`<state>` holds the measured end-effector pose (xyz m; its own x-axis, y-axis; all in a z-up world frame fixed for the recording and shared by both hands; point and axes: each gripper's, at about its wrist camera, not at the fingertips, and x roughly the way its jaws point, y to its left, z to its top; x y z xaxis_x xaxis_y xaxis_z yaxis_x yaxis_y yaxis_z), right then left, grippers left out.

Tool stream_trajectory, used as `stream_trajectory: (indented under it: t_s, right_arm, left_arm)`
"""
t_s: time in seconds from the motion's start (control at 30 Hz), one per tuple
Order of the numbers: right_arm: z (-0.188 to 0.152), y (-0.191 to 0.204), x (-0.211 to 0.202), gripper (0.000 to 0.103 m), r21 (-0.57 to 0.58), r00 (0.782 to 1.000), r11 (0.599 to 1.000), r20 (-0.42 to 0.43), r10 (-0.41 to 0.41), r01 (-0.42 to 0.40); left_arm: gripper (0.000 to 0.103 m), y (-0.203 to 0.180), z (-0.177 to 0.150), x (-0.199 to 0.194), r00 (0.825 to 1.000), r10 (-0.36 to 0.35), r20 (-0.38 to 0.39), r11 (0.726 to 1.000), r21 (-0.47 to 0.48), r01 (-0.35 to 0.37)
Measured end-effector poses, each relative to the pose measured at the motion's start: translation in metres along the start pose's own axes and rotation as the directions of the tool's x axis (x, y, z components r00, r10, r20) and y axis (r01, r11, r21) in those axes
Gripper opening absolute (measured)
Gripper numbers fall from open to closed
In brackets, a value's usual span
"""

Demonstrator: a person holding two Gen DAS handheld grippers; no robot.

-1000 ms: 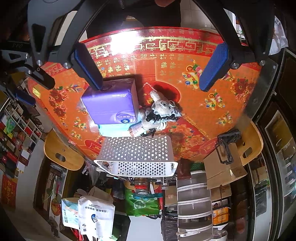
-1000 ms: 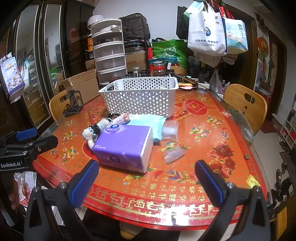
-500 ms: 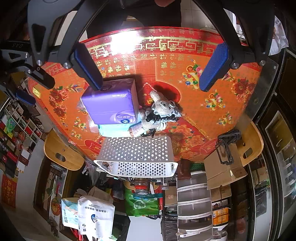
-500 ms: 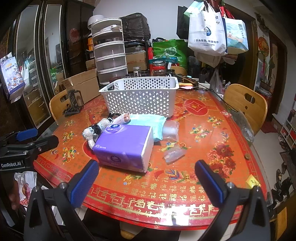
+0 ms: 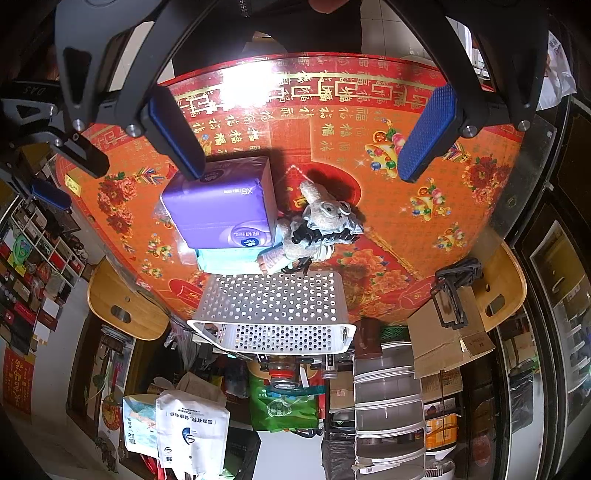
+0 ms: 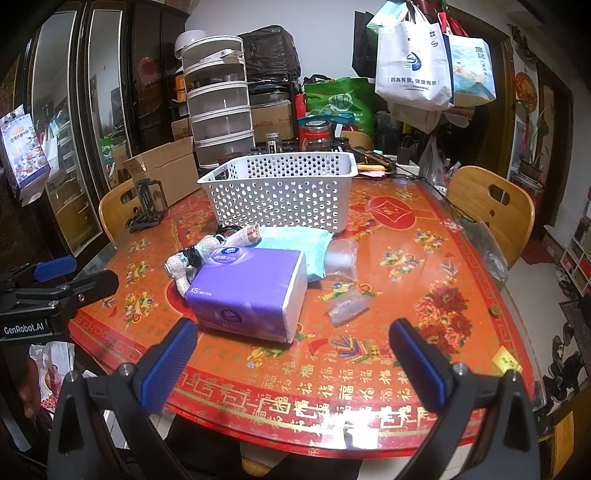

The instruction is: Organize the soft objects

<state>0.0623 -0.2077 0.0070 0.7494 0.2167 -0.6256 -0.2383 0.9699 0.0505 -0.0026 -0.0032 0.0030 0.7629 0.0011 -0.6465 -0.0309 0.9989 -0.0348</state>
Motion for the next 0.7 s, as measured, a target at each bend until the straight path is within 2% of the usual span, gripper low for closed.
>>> stream_trajectory:
  t_s: [0.4, 0.5, 0.6, 0.7]
  right_arm:
    - [-0.001, 0.001, 0.002, 0.103, 0.003, 1.000, 1.000, -0.008, 0.002, -0.002]
    - [-0.003, 0.001, 0.006, 0.103, 0.015, 0.999, 0.999, -0.013, 0.032, -0.031]
    - [-0.005, 0.000, 0.012, 0.103, 0.019, 0.999, 0.999, -0.012, 0.046, -0.046]
    - [-0.005, -0.003, 0.023, 0.103, 0.022, 0.998, 0.998, -0.022, 0.054, -0.054]
  left_arm:
    - [0.103, 0.000, 0.000, 0.009, 0.998, 0.027, 0.049, 0.999, 0.017, -0.028]
    - [0.103, 0.003, 0.002, 0.015, 0.998, 0.020, 0.062, 1.000, 0.013, -0.021]
    - [0.103, 0.007, 0.003, 0.033, 0.999, -0.029, 0.042, 1.000, 0.010, 0.029]
    - [0.103, 0.008, -0.001, 0.060, 1.000, -0.002, -0.006, 0.999, 0.032, 0.003]
